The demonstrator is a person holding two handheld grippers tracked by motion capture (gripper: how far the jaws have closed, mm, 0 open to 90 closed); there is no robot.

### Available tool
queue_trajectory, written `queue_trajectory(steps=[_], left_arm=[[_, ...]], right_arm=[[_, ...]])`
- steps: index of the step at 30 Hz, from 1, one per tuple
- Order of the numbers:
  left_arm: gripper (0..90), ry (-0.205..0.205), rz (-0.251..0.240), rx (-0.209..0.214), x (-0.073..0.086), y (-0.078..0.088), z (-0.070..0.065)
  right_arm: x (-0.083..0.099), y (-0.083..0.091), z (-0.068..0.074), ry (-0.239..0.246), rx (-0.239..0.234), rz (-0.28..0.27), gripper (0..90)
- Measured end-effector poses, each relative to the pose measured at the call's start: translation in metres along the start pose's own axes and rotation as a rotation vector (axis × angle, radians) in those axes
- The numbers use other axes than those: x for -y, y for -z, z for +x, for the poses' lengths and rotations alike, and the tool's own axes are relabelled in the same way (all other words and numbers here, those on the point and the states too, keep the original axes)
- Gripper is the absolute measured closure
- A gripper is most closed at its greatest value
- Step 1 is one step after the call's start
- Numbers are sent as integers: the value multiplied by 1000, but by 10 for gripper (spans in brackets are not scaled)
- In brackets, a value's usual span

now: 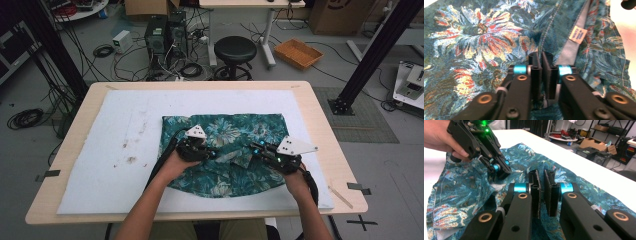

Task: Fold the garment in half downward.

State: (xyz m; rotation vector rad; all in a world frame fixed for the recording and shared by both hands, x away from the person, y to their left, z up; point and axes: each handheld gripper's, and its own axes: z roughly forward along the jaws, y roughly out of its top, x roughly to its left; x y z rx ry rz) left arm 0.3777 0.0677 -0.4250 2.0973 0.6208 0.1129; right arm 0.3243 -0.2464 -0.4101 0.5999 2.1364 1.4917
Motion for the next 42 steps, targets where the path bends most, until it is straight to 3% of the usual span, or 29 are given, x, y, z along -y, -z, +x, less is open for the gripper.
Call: queue_trajectory(steps=[4, 6, 9, 12, 15, 19, 20, 22, 23, 26, 27, 28, 29, 31, 32, 33, 34, 36, 42], left_arm=[[870, -6, -19, -6, -1, 3, -1], [871, -19, -84, -22, -4, 12, -2], [871, -41, -120, -28, -9, 20, -5], [871, -63, -144, -26, -13, 28, -7], [871, -86, -168, -19, -17, 33, -10], [870, -122, -160, 8, -20, 34, -15], [870, -122, -160, 8, -20, 34, -15], [870, -135, -160, 24, -21, 34, -18], [870, -139, -160, 31, -21, 34, -18], [869, -134, -162, 37, -21, 34, -19], [869, -134, -162, 37, -21, 34, -19], [866, -130, -170, 37, -20, 35, -19], [866, -126, -179, 30, -20, 36, -18], [606, -71, -215, -17, -16, 39, -16], [543, -71, -215, -17, -16, 39, -16], [543, -69, -211, -42, -14, 41, -15], [460, -70, -203, -63, -12, 42, -15], [428, -74, -186, -69, -2, 46, -16], [399, -111, -139, -73, 17, 52, -24]], right_arm=[[1, 0, 0, -10, 7, 8, 857], [3, 0, -2, -18, 18, 30, 850], [4, -2, -4, -32, 15, 53, 791], [4, -6, -6, -39, 3, 94, 569], [4, -11, -7, -7, -2, 129, 385], [4, -19, -10, 55, 1, 209, 273], [4, -19, -10, 55, 1, 209, 273], [2, -25, -15, 108, -46, 240, 285], [1, -26, -16, 139, -63, 255, 350], [-3, -30, -16, 188, -143, 280, 690], [-3, -30, -16, 188, -143, 280, 690], [-6, -29, -16, 205, -131, 268, 816], [-6, -29, -16, 205, -131, 268, 816], [-9, -23, -18, 167, -78, 194, 843], [-10, -21, -19, 149, -64, 175, 843], [-10, -21, -19, 149, -64, 175, 843], [-11, -18, -20, 128, -39, 151, 843], [-12, -17, -19, 109, -28, 135, 843], [-13, -19, -14, 112, -12, 125, 843]])
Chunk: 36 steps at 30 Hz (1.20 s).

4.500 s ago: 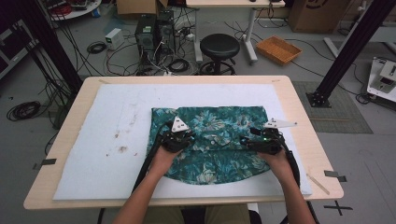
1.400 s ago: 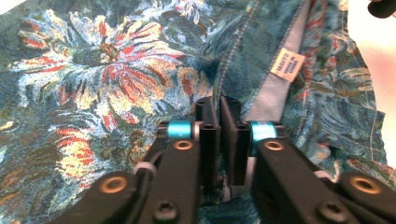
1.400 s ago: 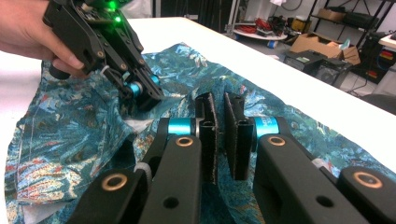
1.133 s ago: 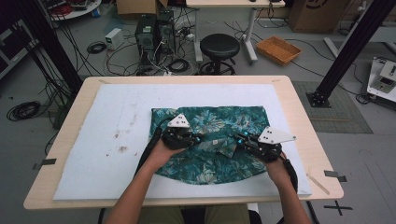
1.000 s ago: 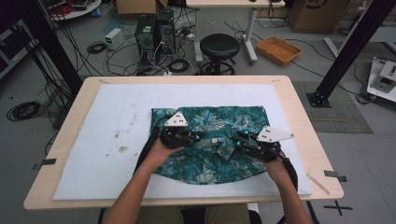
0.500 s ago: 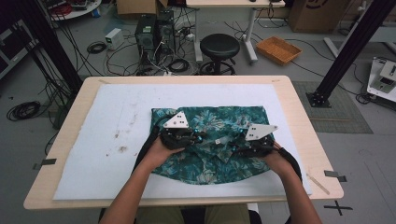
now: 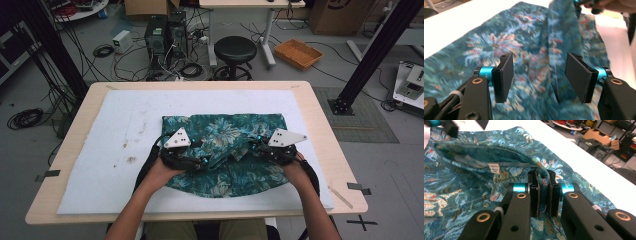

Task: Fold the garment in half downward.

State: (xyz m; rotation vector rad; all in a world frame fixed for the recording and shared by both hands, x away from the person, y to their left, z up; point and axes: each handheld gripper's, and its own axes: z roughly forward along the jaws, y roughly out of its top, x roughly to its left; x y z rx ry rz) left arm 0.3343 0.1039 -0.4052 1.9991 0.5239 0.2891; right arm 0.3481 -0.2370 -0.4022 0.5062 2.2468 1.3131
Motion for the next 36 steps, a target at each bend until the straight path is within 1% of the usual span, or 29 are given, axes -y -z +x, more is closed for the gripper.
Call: queue_trajectory(steps=[2, 3, 5, 7, 8, 9, 10, 11, 13, 14, 15, 16, 17, 18, 19, 20, 21, 22, 23, 25, 27, 28, 29, 31, 32, 33, 34, 35, 36], left_arm=[[391, 0, 0, 0, 0, 0, 0], [370, -10, 32, 5, 6, 0, -3], [369, -12, 37, 22, 9, 0, -5], [353, -7, 25, 43, 13, 1, -8], [353, -11, 19, 53, 14, 3, -10], [354, -16, 17, 53, 14, 3, -11], [354, -19, 16, 56, 15, 3, -13], [354, -21, 15, 56, 15, 3, -14], [353, -40, 30, 46, 16, 1, -17], [353, -52, 37, 30, 17, 0, -18], [353, -57, 50, 0, 18, -3, -19], [355, -55, 66, -29, 19, -6, -19], [375, -53, 70, -35, 20, -8, -18], [433, -63, 86, -56, 20, -11, -18], [543, -69, 94, -80, 20, -13, -19], [604, -67, 97, -92, 20, -15, -19], [707, -71, 101, -109, 20, -16, -19], [780, -84, 105, -143, 19, -17, -21], [815, -88, 101, -152, 19, -18, -21], [831, -105, 91, -171, 18, -17, -23], [837, -125, 91, -169, 19, -16, -26], [838, -144, 94, -164, 19, -15, -28], [838, -149, 94, -157, 19, -15, -29], [837, -170, 102, -135, 21, -12, -32], [837, -190, 112, -127, 22, -11, -33], [837, -195, 118, -114, 22, -10, -34], [836, -206, 124, -111, 24, -9, -36], [836, -213, 127, -107, 24, -8, -37], [836, -220, 127, -91, 25, -6, -39]], right_arm=[[0, 0, 1, -4, 1, -2, 843], [-1, 0, 2, 2, 9, -8, 843], [-1, 0, 3, 4, 24, -16, 843], [-1, 2, 4, 1, 38, -20, 843], [-1, 2, 5, 6, 50, -19, 842], [0, 2, 6, 7, 63, -26, 842], [0, 2, 6, 12, 65, -33, 842], [1, 3, 8, 13, 81, -39, 842], [1, 3, 10, 14, 95, -51, 842], [1, 3, 11, 18, 105, -63, 842], [1, 3, 13, 2, 100, -71, 842], [2, 4, 14, 0, 96, -79, 842], [2, 3, 16, 7, 96, -86, 842], [3, 3, 17, 13, 94, -87, 841], [4, 3, 19, 20, 91, -89, 841], [5, 3, 20, 30, 90, -91, 841], [7, 3, 22, 32, 93, -89, 841], [8, 3, 22, 33, 90, -91, 841], [11, 3, 23, 36, 82, -90, 840], [16, 5, 24, 51, 78, -83, 840], [21, 7, 25, 68, 79, -78, 840], [23, 8, 26, 71, 74, -75, 840], [27, 10, 27, 84, 70, -71, 839], [31, 12, 30, 115, 60, -60, 833], [32, 13, 31, 121, 52, -55, 825], [34, 14, 32, 139, 33, -52, 806], [35, 15, 33, 143, 20, -47, 798], [37, 17, 35, 160, 3, -39, 769], [38, 18, 36, 166, -6, -39, 759]])
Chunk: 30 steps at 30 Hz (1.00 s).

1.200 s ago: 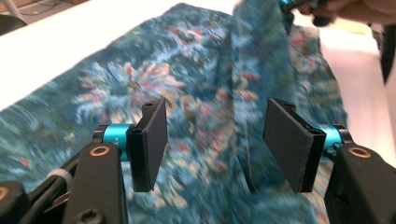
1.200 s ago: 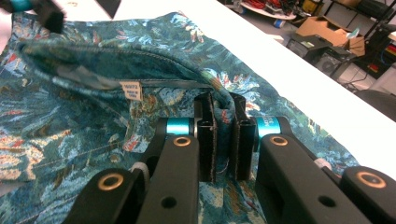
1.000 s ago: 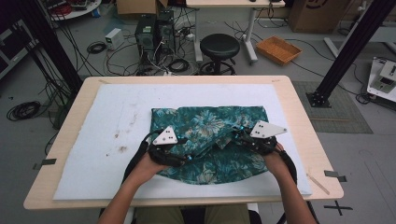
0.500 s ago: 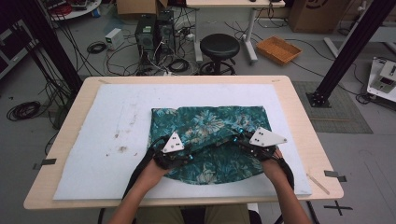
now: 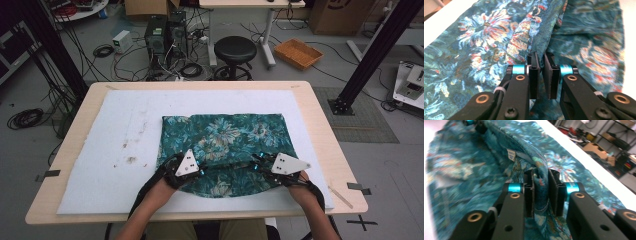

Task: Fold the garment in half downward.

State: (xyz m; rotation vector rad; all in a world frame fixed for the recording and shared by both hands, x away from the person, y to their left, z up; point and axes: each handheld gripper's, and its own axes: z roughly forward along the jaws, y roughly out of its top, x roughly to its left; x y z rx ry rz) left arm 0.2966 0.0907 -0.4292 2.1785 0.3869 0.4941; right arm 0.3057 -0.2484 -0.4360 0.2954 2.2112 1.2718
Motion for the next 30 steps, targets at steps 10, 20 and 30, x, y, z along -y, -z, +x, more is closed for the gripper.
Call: queue_trajectory(steps=[10, 20, 30], left_arm=[[570, 147, -113, 116, 13, 30, 5], [540, 376, 65, -376, 50, 52, 25], [706, 377, 165, -354, 61, 41, 27]], right_arm=[[21, 35, -2, -99, -167, 42, 490], [43, 74, -31, -386, 177, 120, 559], [57, 48, -38, -531, 340, 402, 659]])
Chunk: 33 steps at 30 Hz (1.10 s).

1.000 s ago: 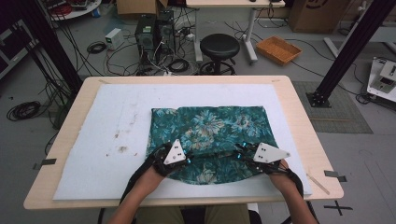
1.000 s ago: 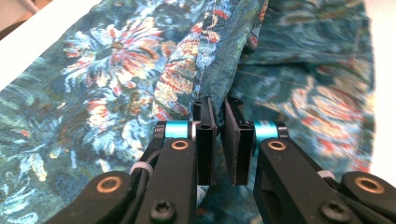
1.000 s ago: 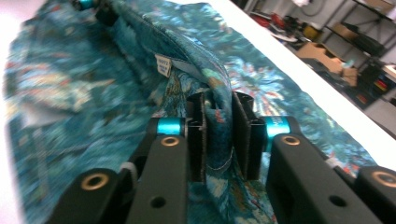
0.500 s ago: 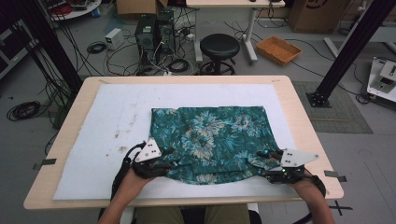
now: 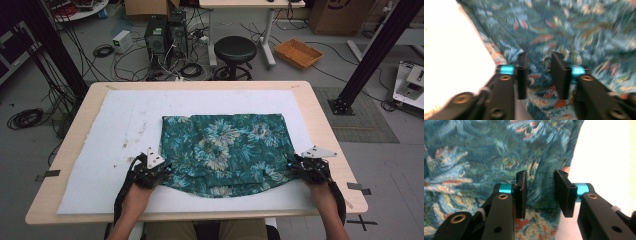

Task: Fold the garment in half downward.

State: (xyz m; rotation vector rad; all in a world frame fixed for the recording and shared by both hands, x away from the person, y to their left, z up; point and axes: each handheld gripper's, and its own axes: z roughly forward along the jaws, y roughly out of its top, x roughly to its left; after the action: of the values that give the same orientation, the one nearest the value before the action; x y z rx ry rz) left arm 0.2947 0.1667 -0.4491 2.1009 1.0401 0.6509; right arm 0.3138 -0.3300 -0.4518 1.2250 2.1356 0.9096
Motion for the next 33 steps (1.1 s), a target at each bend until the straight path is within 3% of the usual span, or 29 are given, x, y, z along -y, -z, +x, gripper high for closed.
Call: queue_trajectory(steps=[3, 5, 9, 10, 13, 15, 16, 17, 19, 22, 24, 28, 30, 31, 32, 33], left_arm=[[846, -27, 6, -10, 0, 0, -3], [869, -19, 15, -17, -1, 2, -4], [873, 16, 18, -15, 1, 9, -2], [872, 28, 12, -3, 4, 16, 1], [864, 25, 15, 12, 6, 19, -1], [769, 28, 1, 17, 6, 20, -1], [651, 50, -23, 16, 5, 21, 0], [592, 77, -58, 23, 3, 23, 3], [533, 120, -125, -5, 0, 28, 9], [506, 177, -139, -44, -7, 24, 22], [505, 224, -111, -53, -12, 13, 31], [489, 352, -38, -49, -18, -15, 49], [469, 367, -23, -56, -18, -20, 51], [459, 379, 7, -71, -18, -29, 52], [457, 377, 16, -77, -17, -32, 52], [456, 377, 5, -84, -17, -32, 51]], right_arm=[[0, 1, 1, 12, -7, -1, 817], [0, 1, 2, 17, -16, 5, 870], [-1, 4, 1, -12, -22, 12, 881], [0, 12, -2, -39, -38, 10, 881], [1, 18, -2, -46, -69, 36, 874], [0, 19, -1, -41, -67, 52, 789], [0, 20, -2, -37, -71, 39, 688], [-1, 22, -4, -57, -66, 7, 626], [-3, 28, -10, -121, -88, -87, 566], [-8, 30, -21, -198, -23, -152, 539], [-11, 22, -29, -229, 1, -127, 533], [-24, -5, -38, -269, -23, -75, 497], [-29, -12, -39, -275, -27, -58, 496], [-38, -29, -40, -276, -22, -10, 485], [-40, -35, -41, -277, -30, 2, 485], [-44, -41, -42, -276, -37, 19, 487]])
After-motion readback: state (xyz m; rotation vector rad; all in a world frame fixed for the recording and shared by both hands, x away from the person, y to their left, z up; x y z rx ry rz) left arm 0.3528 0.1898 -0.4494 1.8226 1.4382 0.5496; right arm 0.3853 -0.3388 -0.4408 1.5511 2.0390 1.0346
